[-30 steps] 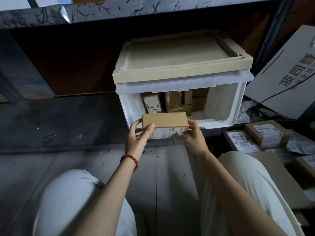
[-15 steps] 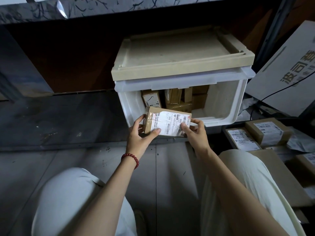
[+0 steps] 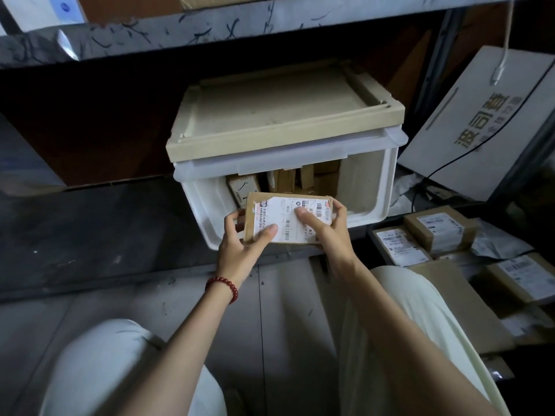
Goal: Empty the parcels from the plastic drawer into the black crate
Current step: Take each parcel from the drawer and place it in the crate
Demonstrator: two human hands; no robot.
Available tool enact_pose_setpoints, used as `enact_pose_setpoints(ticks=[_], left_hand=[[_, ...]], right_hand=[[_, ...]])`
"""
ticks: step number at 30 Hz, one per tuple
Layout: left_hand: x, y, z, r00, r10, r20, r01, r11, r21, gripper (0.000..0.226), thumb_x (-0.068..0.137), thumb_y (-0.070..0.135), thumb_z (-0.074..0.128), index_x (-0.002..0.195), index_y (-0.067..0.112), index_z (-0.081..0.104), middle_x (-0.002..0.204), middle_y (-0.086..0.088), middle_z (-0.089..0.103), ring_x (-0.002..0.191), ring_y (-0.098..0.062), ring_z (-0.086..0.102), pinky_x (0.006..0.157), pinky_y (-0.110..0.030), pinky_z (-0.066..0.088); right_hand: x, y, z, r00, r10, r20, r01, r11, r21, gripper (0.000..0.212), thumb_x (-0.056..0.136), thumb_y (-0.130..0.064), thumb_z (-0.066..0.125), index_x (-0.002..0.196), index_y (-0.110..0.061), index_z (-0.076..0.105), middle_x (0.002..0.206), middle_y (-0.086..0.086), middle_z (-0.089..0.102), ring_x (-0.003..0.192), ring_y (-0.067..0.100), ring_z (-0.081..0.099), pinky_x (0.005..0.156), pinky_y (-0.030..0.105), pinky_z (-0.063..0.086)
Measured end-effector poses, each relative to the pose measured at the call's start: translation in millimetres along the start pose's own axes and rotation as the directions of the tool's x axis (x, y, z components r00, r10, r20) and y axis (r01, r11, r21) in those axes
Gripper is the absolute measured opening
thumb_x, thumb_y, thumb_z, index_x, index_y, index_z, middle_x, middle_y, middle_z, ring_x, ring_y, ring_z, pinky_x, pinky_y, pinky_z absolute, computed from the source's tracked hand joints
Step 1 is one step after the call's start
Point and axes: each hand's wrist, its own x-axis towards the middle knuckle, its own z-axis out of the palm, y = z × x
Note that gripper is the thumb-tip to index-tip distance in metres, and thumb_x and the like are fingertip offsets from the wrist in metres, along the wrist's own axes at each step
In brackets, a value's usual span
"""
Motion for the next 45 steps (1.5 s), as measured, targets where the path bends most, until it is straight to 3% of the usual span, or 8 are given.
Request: enact_pose_setpoints(ticks=[5,12,16,23,26,34,39,45], left_hand=[[8.4,27.9,37.0,0.997,0.071,0.026,-0.071,0.997,-0.010,0.074,0.074,0.048,0.074,0.133,0.033,0.032,0.108,0.025,0.060,0.098,0.008,0.057,0.075,-0.013,0.044],[4.6,63.8,134.6,0.962,0.114,0.247,-0.150,0.980,0.130,0.071,0.076,0.046,0.075,0.131,0.034,0.032,0.094,0.029,0.057,0.090,0.002,0.056,0.069,-0.012,0.038],[-3.2,75.3,205.1,0.916,0.155,0.369,-0.235,0.955,0.182,0.064,0.075,0.040,0.077,0.127,0.029,0.042,0.120,0.004,0.057,0.107,-0.012,0.053,0.085,-0.025,0.043],[-38.6,67.2,307.0,0.788,0.140,0.600,-0.340,0.911,0.234,0.056,0.079,0.040,0.074,0.127,0.030,0.047,0.129,-0.002,0.047,0.113,-0.019,0.051,0.084,-0.023,0.038],[-47.7,54.9,329.8,0.755,0.087,0.650,-0.385,0.861,0.333,0.055,0.082,0.047,0.068,0.128,0.030,0.044,0.134,-0.004,0.043,0.115,-0.025,0.050,0.083,-0.027,0.037],[-33.9,32.8,348.9,0.752,-0.043,0.657,-0.422,0.734,0.532,0.054,0.089,0.060,0.049,0.133,0.029,0.042,0.141,-0.002,0.047,0.126,-0.028,0.044,0.104,-0.050,0.036],[-30.7,27.0,368.5,0.750,-0.009,0.661,-0.454,0.720,0.525,0.051,0.091,0.059,0.046,0.135,0.033,0.043,0.138,-0.003,0.051,0.127,-0.028,0.043,0.103,-0.044,0.025],[-39.0,11.9,385.5,0.717,0.098,0.690,-0.633,0.505,0.586,0.049,0.090,0.053,0.046,0.133,0.030,0.046,0.126,-0.001,0.060,0.120,-0.023,0.044,0.092,-0.039,0.023]], right_hand=[[2.9,-34.9,-32.0,0.990,-0.139,0.022,0.140,0.980,-0.140,0.074,0.077,-0.026,0.081,0.133,-0.027,0.033,0.116,0.001,0.062,0.091,0.000,0.067,0.070,0.013,0.052],[-14.2,-58.7,-140.4,0.951,-0.154,-0.267,0.105,0.976,-0.190,0.072,0.073,-0.035,0.082,0.130,-0.026,0.039,0.114,-0.003,0.063,0.098,0.007,0.067,0.082,0.027,0.057],[-39.8,-51.1,-206.8,0.876,-0.091,-0.473,-0.004,0.981,-0.196,0.076,0.066,-0.050,0.082,0.126,-0.026,0.043,0.112,-0.007,0.066,0.101,0.011,0.067,0.089,0.040,0.055],[-88.7,-21.9,-288.9,0.652,0.125,-0.748,-0.227,0.973,-0.036,0.068,0.067,-0.054,0.081,0.119,-0.019,0.056,0.103,0.001,0.070,0.091,0.021,0.069,0.078,0.039,0.058],[-97.8,-4.1,-304.4,0.613,0.226,-0.757,-0.269,0.961,0.068,0.047,0.072,-0.048,0.079,0.106,-0.020,0.063,0.096,0.001,0.070,0.090,0.024,0.069,0.076,0.040,0.058],[-83.9,22.6,-317.2,0.515,0.335,-0.789,-0.324,0.928,0.182,0.068,0.071,-0.055,0.076,0.121,-0.011,0.062,0.113,0.007,0.068,0.099,0.023,0.066,0.093,0.045,0.053],[-78.9,28.6,-327.3,0.472,0.362,-0.804,-0.326,0.919,0.222,0.070,0.071,-0.058,0.074,0.124,-0.014,0.059,0.116,0.004,0.066,0.101,0.020,0.064,0.090,0.038,0.053],[-92.0,52.7,-327.9,0.456,0.437,-0.775,-0.375,0.884,0.278,0.056,0.074,-0.056,0.074,0.113,-0.018,0.063,0.102,-0.002,0.068,0.093,0.015,0.064,0.078,0.034,0.055]])
